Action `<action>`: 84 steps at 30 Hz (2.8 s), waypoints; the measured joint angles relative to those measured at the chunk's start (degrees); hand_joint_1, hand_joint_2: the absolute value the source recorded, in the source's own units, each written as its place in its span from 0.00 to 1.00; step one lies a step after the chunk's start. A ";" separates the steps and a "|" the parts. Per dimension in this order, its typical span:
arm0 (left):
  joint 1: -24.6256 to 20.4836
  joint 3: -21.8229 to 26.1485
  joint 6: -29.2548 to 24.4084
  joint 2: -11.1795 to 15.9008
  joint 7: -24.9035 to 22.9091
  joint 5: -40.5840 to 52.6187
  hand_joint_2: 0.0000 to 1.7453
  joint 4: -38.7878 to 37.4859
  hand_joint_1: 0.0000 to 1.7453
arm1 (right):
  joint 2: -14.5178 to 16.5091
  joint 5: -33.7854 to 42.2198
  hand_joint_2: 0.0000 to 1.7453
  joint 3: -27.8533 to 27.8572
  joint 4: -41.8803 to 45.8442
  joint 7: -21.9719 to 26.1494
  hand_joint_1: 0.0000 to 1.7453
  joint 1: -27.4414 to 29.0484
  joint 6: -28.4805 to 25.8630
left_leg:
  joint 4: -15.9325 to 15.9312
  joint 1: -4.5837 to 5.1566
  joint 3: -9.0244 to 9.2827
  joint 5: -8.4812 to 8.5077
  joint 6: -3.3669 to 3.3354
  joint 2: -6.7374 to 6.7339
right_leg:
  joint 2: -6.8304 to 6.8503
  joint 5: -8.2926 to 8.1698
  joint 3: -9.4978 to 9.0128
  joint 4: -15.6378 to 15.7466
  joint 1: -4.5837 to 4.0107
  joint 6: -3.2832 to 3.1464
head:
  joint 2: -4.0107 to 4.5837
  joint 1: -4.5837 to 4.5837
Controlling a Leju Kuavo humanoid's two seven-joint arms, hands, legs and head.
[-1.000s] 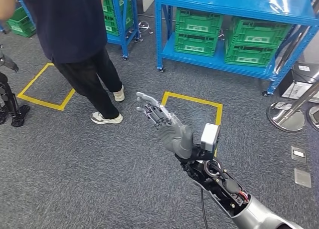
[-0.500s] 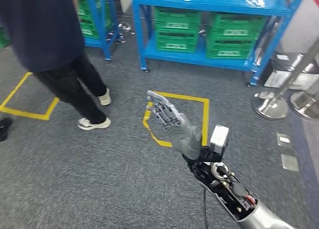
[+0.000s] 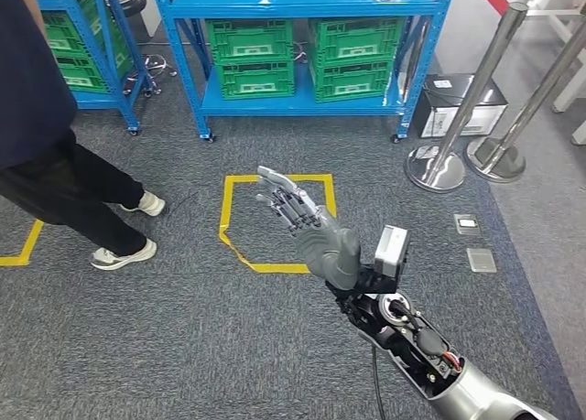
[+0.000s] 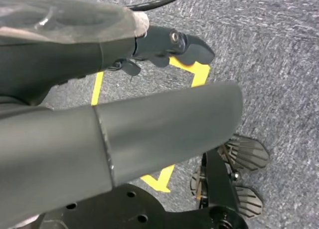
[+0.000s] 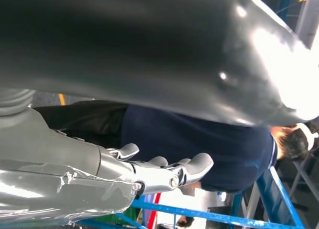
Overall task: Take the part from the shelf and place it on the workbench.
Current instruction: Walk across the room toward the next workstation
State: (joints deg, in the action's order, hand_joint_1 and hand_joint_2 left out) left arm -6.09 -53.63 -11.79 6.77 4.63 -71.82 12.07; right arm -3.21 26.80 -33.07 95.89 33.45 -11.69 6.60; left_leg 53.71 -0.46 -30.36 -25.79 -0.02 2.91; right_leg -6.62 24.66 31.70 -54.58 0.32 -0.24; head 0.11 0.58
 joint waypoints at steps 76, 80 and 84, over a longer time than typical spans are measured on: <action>0.10 -0.89 -0.73 -0.09 -0.19 0.39 0.00 -0.07 0.00 | -0.58 0.16 0.00 1.82 -0.84 -0.06 0.00 1.83 -0.87 | -1.81 0.40 5.96 -2.82 0.15 -2.27 | 6.19 -1.72 1.70 0.04 0.55 0.47 | 0.00 0.91; 0.05 -0.91 -0.70 -0.18 -0.19 0.40 0.00 -0.07 0.00 | -0.61 0.23 0.00 1.89 -0.58 0.04 0.00 1.72 -0.87 | 10.39 0.14 -1.44 -3.49 1.10 -2.47 | 6.31 -0.57 -0.63 0.82 0.57 -0.81 | 0.00 0.27; 0.31 -1.01 -0.69 -0.22 -0.19 0.42 0.00 -0.07 0.00 | -0.61 0.85 0.00 1.98 -0.59 0.53 0.00 1.82 -0.72 | 16.05 0.13 -8.97 -8.12 1.14 -2.48 | 6.09 1.54 -3.00 0.85 0.34 -1.02 | 0.00 0.03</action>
State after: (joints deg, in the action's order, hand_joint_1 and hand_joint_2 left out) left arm -5.77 -54.63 -12.48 6.55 4.44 -71.41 12.00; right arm -3.82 27.65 -31.09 95.30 33.98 -9.87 5.88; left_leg 69.76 -0.33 -39.33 -33.91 1.12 0.44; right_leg -0.53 26.20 28.70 -53.73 0.66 -1.26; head 0.11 0.61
